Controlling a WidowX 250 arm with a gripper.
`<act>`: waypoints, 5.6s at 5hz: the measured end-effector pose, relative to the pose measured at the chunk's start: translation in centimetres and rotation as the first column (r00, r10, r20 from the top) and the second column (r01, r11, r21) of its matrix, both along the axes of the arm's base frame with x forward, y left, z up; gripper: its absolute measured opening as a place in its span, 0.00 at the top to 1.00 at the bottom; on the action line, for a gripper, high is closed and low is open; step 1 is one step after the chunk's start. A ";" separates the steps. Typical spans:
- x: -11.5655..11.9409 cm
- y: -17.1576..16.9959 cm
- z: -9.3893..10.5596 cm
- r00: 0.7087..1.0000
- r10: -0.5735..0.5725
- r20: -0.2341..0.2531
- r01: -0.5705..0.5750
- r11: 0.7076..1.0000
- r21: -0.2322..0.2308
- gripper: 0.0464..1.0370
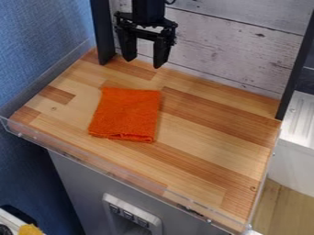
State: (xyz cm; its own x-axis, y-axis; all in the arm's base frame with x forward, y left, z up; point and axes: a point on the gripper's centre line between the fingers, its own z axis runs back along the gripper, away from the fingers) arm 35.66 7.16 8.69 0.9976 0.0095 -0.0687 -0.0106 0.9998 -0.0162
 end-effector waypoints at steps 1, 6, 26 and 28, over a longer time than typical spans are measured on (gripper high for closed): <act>-0.6 -0.2 -1.0 0.997 -0.075 -0.012 0.075 0.997 -0.009 0.04; -3.9 -0.7 -3.6 0.753 -0.650 0.100 0.651 0.758 0.026 0.90; -4.2 -3.1 3.9 0.994 0.044 0.101 -0.044 0.999 -0.002 0.04; -4.1 -4.6 3.4 0.997 0.019 0.078 -0.020 1.000 0.007 0.04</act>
State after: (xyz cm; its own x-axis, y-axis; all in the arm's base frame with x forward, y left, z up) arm 31.57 2.60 12.08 0.9995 0.0294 0.0098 -0.0293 0.9995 -0.0097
